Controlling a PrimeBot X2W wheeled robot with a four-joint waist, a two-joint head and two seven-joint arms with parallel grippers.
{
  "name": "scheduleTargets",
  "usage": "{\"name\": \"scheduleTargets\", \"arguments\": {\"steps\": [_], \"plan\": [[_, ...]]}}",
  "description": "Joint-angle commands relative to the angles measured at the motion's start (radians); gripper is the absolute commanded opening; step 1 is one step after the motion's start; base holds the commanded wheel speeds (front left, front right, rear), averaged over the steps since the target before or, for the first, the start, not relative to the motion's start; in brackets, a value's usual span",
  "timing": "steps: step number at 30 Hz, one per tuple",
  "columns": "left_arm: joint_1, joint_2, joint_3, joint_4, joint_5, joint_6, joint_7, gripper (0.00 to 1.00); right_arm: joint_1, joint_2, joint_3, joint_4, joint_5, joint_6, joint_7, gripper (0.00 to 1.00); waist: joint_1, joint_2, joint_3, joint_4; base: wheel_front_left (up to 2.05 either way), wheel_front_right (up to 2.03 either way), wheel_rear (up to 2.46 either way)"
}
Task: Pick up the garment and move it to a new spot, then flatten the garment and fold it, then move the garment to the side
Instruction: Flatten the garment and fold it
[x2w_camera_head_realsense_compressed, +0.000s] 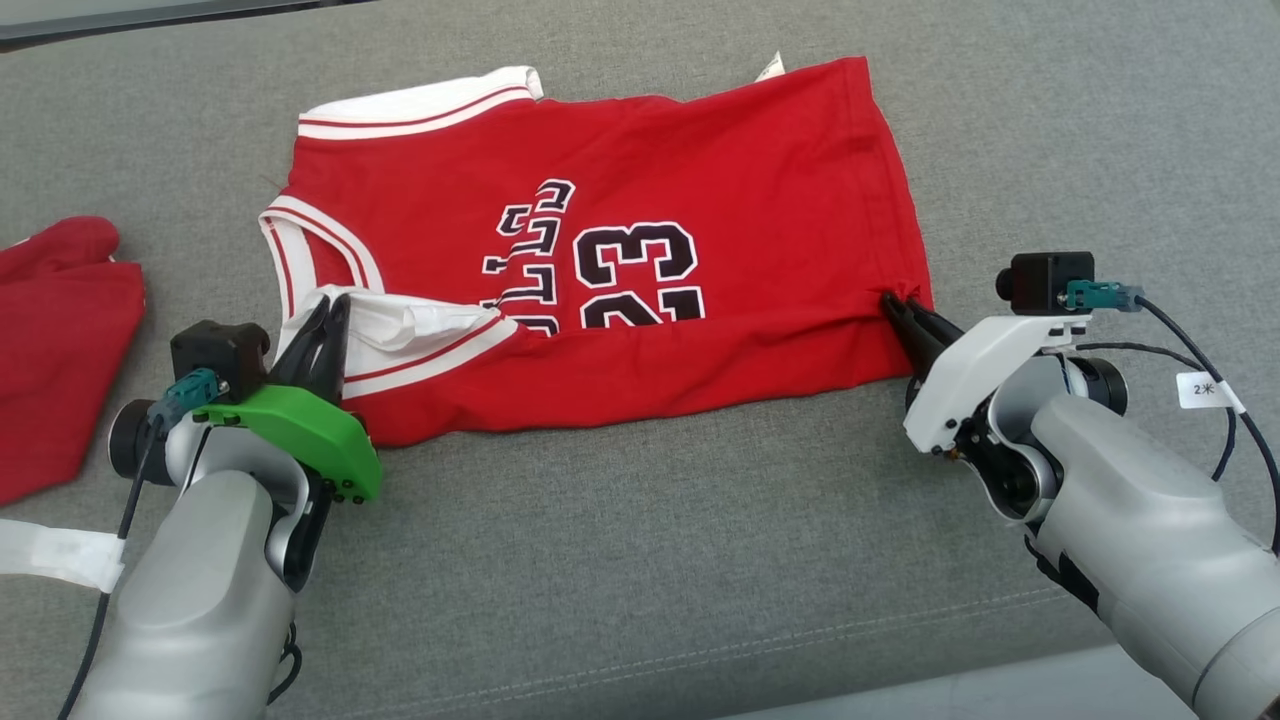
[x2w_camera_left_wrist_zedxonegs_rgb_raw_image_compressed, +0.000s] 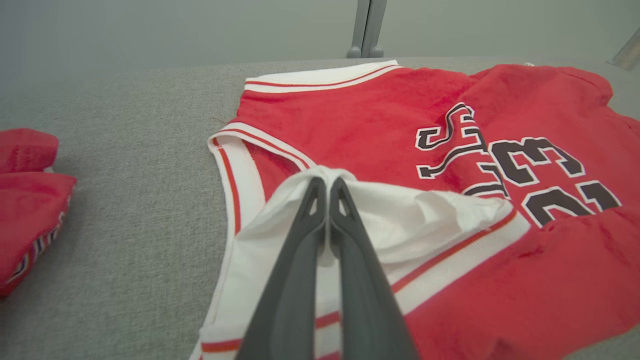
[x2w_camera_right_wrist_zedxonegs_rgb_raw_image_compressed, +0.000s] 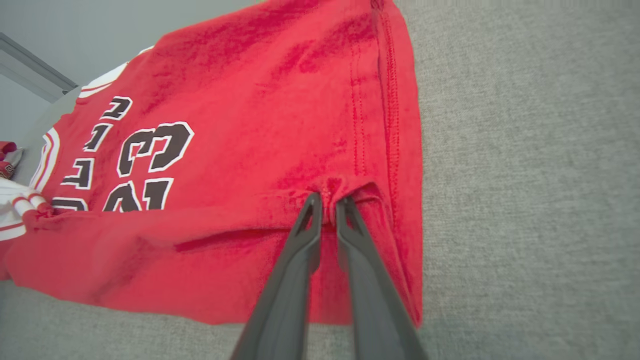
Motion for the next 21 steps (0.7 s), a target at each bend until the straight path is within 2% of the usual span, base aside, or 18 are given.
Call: {"name": "scheduleTargets", "arguments": {"steps": [1,4,12,16,21], "plan": [[-0.017,0.006,-0.006,0.012,-0.003,-0.002,-0.009,1.00,-0.011,-0.002,0.014,0.006,0.009,0.000,-0.021,1.00,-0.0001,0.0000,-0.003,0.000,0.00,0.00,0.00],[-0.008,0.003,0.003,0.005,-0.003,-0.002,-0.014,1.00,-0.012,-0.008,0.035,0.008,0.016,0.000,-0.048,1.00,-0.0001,0.0000,-0.014,0.002,0.00,0.00,0.00],[0.108,-0.020,0.111,-0.152,0.057,0.009,-0.013,1.00,0.017,-0.057,0.064,-0.028,-0.006,0.000,-0.125,1.00,-0.0001,0.0000,-0.045,0.011,0.00,0.00,0.00],[0.175,-0.035,0.161,-0.222,0.082,0.017,-0.013,1.00,0.040,-0.077,0.046,-0.056,-0.036,0.000,-0.132,1.00,-0.0001,0.0000,-0.056,0.011,0.00,0.00,0.00],[0.269,-0.057,0.214,-0.309,0.127,0.018,-0.013,1.00,0.106,-0.097,-0.059,-0.132,-0.141,0.000,-0.134,1.00,-0.0001,0.0000,-0.068,0.008,0.00,0.00,0.00]]}}
